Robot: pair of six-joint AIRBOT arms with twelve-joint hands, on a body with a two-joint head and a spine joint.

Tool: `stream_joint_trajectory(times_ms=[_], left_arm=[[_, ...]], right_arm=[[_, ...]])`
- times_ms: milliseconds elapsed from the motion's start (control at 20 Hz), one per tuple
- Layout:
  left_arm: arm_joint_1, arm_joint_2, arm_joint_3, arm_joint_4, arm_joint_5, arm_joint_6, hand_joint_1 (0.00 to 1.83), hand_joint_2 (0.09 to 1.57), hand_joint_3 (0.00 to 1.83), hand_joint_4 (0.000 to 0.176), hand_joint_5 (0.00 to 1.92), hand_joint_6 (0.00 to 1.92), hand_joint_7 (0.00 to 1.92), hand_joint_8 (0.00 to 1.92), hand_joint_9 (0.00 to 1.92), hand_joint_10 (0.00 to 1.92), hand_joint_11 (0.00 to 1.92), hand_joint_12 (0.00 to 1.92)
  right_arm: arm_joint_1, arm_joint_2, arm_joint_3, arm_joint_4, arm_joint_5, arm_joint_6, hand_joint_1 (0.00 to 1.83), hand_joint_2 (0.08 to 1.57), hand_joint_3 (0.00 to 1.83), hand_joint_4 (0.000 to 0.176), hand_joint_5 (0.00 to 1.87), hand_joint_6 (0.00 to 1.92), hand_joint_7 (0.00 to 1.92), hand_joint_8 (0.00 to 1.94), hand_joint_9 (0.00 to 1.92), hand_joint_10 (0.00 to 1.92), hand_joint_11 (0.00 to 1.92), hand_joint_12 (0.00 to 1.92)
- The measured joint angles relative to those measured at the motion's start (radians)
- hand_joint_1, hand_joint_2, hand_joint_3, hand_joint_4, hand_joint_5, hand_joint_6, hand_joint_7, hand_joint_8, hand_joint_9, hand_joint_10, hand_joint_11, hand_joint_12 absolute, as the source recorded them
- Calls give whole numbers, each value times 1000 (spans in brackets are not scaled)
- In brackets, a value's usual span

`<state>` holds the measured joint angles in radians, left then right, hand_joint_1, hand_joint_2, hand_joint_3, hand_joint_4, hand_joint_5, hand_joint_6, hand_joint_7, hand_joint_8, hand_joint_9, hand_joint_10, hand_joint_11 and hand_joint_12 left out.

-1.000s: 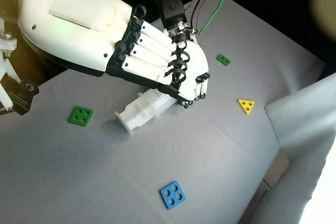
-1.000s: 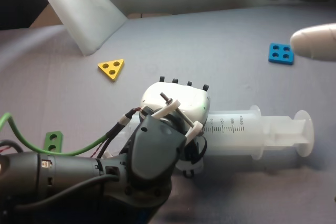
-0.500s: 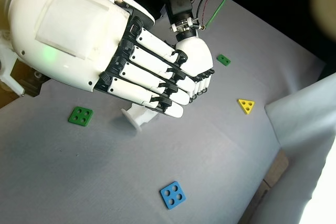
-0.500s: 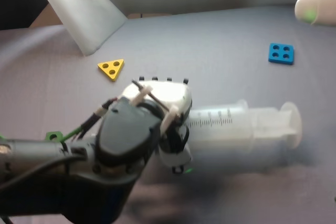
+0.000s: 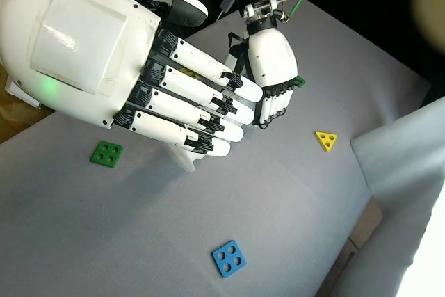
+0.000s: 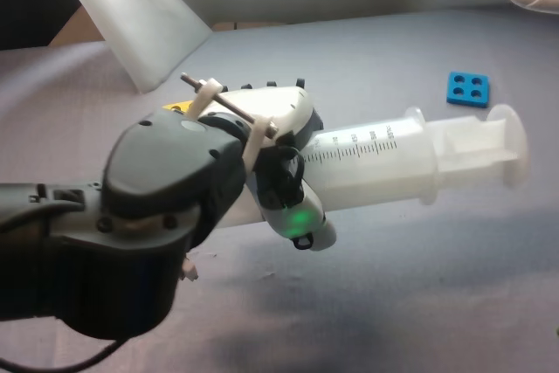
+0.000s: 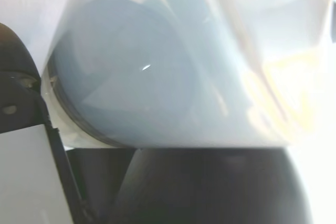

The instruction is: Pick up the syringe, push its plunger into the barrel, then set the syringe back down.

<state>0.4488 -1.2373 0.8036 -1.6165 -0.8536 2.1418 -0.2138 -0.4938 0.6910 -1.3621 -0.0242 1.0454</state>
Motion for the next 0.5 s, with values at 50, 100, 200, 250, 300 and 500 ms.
stream_joint_trajectory(times_ms=[50,100,200,250,300,500], left_arm=[[-8,5,-1,-25,11,-19,1371,1126,1,0,879,1118,975,1053,878,1173,704,1110],[-15,14,-1,-47,33,-42,1371,1127,1,0,879,1112,971,1065,880,1171,710,1109],[-37,32,-15,-53,48,-78,1371,1126,0,0,886,1101,967,1077,880,1166,713,1104],[-45,32,-19,-47,48,-90,1369,1130,1,0,884,1117,959,1091,869,1170,697,1104],[-53,37,-23,-44,54,-108,1369,1130,1,0,887,1117,957,1098,865,1170,693,1104],[-66,51,-30,-37,72,-166,1366,1141,1,0,862,1145,937,1115,849,1215,691,1114]], right_arm=[[-5,6,-7,0,-15,14,0,1323,0,0,13,1,5,0,5,0,0,21],[-16,13,-16,3,-45,30,0,1314,0,0,2,0,0,0,0,0,0,3],[-22,27,-23,8,-101,42,0,1301,0,0,0,0,0,0,0,0,0,0],[-22,37,-26,8,-114,43,0,1294,0,0,0,0,0,0,0,0,0,0],[-22,44,-29,8,-122,44,0,1291,0,0,0,0,0,0,0,0,0,0],[-18,69,-58,16,-163,44,0,1307,0,0,0,0,0,0,0,0,0,0]])
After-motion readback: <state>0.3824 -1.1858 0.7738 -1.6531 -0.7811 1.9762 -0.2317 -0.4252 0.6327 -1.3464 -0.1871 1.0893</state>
